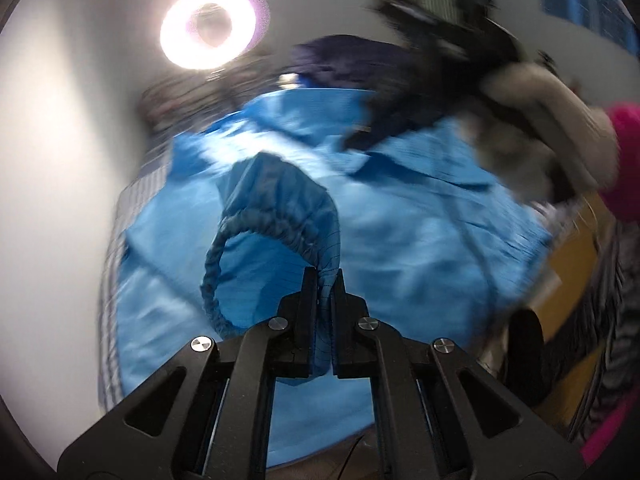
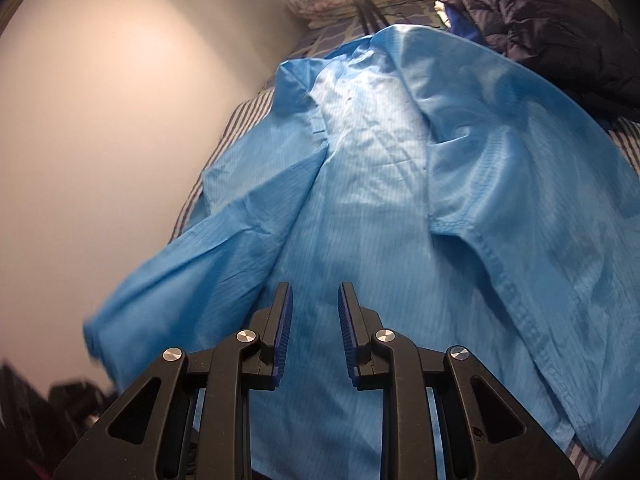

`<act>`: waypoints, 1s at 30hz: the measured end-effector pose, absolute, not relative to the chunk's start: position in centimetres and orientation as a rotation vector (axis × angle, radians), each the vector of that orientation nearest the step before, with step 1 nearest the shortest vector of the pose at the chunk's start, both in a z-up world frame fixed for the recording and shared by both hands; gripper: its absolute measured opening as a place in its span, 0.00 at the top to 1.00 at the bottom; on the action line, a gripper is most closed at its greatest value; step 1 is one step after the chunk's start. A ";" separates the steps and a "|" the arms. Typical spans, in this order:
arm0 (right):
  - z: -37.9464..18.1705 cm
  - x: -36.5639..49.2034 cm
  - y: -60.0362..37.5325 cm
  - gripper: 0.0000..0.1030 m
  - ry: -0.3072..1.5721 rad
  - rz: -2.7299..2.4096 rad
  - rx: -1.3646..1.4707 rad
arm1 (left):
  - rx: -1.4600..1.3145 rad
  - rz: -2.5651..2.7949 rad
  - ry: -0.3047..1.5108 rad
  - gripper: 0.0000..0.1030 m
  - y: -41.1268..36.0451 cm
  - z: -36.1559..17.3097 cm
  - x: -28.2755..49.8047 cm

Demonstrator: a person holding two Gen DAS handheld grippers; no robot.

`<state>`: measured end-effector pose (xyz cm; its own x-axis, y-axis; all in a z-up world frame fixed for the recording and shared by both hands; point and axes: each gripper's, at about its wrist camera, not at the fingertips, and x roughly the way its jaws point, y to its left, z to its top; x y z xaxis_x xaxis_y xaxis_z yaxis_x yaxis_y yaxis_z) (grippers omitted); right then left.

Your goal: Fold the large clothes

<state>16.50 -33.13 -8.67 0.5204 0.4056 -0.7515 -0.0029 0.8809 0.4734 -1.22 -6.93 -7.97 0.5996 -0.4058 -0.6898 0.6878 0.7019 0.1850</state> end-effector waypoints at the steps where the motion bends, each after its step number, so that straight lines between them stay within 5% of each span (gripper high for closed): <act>1: -8.5 16.3 -33.5 0.79 0.996 0.250 0.453 | 0.490 -0.692 0.668 0.97 -8.0 -8.3 -1.9; 3: -8.2 16.1 -33.9 0.79 0.990 0.242 0.459 | 0.513 -0.735 0.689 0.90 -9.7 -8.9 -2.5; 8: -6.8 14.9 -35.3 0.79 0.957 0.219 0.453 | 0.397 -0.804 0.756 0.53 -8.6 -8.5 -3.9; 20: -5.1 18.0 -30.0 0.78 0.972 0.339 0.256 | -0.249 -0.520 1.138 0.51 0.7 -16.3 1.8; 23: -4.7 20.0 -26.8 0.46 0.989 0.416 0.195 | -0.305 -0.487 1.166 0.51 0.5 -17.8 2.5; 24: -4.5 20.8 -25.8 0.44 0.983 0.433 0.180 | -0.332 -0.480 1.178 0.53 0.5 -18.3 2.7; 27: -4.0 23.0 -23.6 0.44 0.975 0.458 0.152 | -0.346 -0.481 1.182 0.97 -0.1 -18.7 2.8; 30: -4.6 25.7 -21.5 0.44 1.013 0.487 0.148 | -0.321 -0.495 1.134 1.00 -0.5 -18.2 2.7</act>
